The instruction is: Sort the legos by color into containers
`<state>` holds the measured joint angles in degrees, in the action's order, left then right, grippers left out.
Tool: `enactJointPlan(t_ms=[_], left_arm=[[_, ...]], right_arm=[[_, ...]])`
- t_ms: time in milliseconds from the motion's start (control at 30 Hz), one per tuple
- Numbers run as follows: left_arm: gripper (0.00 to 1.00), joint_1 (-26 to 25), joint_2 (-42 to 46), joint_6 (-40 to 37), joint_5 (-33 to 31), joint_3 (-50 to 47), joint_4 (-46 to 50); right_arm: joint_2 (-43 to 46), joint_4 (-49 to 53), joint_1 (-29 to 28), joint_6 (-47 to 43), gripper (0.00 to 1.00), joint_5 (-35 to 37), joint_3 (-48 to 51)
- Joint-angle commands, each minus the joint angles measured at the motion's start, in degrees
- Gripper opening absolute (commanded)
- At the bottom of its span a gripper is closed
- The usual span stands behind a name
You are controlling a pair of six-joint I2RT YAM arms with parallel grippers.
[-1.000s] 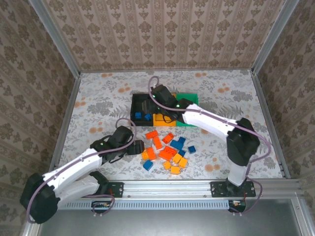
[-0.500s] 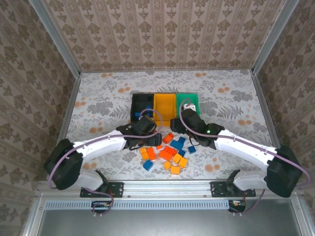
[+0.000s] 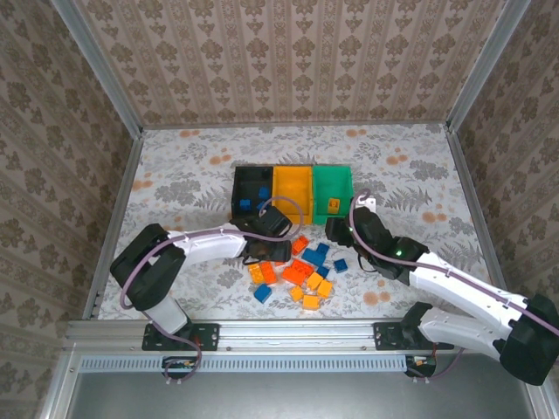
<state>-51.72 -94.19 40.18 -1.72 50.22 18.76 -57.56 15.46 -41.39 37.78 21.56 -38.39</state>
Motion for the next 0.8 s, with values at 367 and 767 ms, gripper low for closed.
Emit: enactJointPlan(t_ms=[367,767], left_arm=[[0.32,-0.6,3.7,1.8,-0.2,-0.4,2.5],[0.31,3.7,1.1,-6.0,-4.0,19.3,8.8]], right_arm=[[1.5,0.4,0.7,0.8,0.7,1.4,0.6],[1.8,0.3,1.1,1.7,0.7,2.0,2.0]])
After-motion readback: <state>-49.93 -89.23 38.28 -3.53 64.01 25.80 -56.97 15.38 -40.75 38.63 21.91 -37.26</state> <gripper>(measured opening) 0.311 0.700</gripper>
